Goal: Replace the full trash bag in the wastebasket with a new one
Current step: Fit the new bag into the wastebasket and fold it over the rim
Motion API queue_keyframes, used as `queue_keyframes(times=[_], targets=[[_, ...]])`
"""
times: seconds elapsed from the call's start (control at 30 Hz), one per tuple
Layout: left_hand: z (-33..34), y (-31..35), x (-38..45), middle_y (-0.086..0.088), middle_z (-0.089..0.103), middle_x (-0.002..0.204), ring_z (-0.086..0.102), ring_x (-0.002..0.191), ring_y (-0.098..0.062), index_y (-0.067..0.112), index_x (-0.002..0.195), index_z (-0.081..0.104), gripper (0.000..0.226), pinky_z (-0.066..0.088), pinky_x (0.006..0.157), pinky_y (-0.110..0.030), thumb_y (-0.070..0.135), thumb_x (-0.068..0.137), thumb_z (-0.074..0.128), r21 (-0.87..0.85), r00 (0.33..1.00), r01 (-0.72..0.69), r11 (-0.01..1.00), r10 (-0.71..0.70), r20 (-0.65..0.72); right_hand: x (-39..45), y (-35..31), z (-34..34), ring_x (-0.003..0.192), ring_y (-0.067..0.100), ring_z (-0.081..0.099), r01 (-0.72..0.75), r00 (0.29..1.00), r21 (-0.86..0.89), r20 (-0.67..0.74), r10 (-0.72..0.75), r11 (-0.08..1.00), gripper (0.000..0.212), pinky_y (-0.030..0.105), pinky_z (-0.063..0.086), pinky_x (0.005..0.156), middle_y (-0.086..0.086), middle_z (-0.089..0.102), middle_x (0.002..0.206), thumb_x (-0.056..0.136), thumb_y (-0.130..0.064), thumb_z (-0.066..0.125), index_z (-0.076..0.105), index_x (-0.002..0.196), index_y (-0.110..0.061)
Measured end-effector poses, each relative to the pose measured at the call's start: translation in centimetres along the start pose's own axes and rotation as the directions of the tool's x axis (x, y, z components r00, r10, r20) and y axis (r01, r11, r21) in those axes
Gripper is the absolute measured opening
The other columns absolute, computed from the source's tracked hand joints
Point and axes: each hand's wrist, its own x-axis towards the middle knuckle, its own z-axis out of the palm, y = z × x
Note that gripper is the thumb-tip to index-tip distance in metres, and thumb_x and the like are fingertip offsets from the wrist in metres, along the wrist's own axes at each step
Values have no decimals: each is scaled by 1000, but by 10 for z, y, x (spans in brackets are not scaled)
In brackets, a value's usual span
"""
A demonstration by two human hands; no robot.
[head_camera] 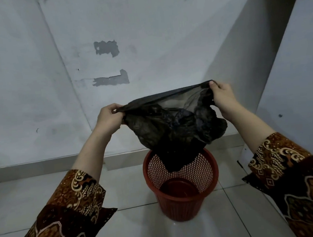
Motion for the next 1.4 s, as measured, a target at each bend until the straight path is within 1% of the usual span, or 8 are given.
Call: queue_keyframes(times=[0.23,0.37,0.53,0.7,0.87,1.03,1.2,1.4], targets=[[-4,-20,-1,-5,61,72,56,65,-23,18,89,68,14,48,60,-26,18,83,56,395,996,86,915,-82,-27,2,11,5,59,15,52,-327,942,172,143,304,929,31,27,42,54,2,55,66,95,-25,43,59,70,-17],[-2,1,-12,-6,66,81,64,53,-12,13,96,63,24,51,46,-21,11,95,40,27,883,287,958,-276,379,-5,13,10,60,14,47,-140,924,-244,317,215,960,21,24,37,55,-1,50,65,88,-25,57,62,69,-18],[11,4,-8,-10,58,78,58,68,-24,7,84,58,28,55,59,-33,9,93,32,-472,921,387,792,-309,237,2,20,20,84,22,57,-118,992,-86,37,122,989,19,33,45,73,3,59,76,89,-21,58,58,71,-16],[-3,57,-9,4,46,67,43,64,-10,18,65,49,26,36,61,-25,14,91,46,-728,922,-331,600,42,-384,-19,-50,14,81,-3,56,532,798,22,-349,-492,847,8,19,44,80,-14,57,84,96,-22,46,52,92,-17],[-2,69,-33,5,58,78,56,74,-5,14,87,52,5,46,69,-19,15,90,56,-29,613,-755,655,689,-388,-32,-59,17,84,-8,56,732,640,-150,-182,-746,665,18,11,45,76,-5,62,97,98,-14,41,55,102,-3],[16,-9,-22,-12,66,75,61,60,-7,14,79,60,15,50,63,-20,4,89,54,392,861,-444,805,263,435,-18,47,11,86,26,59,382,923,-501,252,-292,777,12,23,30,63,17,65,95,96,-11,43,54,91,-11],[3,-9,-12,-10,63,79,59,69,-18,11,87,62,22,54,55,-18,-4,92,46,-360,991,71,930,-24,135,-3,38,-15,81,18,55,-127,989,99,92,118,987,19,28,43,67,3,57,90,96,-23,48,61,83,-16],[-14,12,-11,-4,68,83,64,74,-18,13,88,68,18,50,67,-26,28,89,60,-242,996,77,967,-63,65,-14,5,-32,95,21,67,172,690,-658,612,387,733,34,37,55,88,6,71,101,81,-34,69,68,105,-9]])
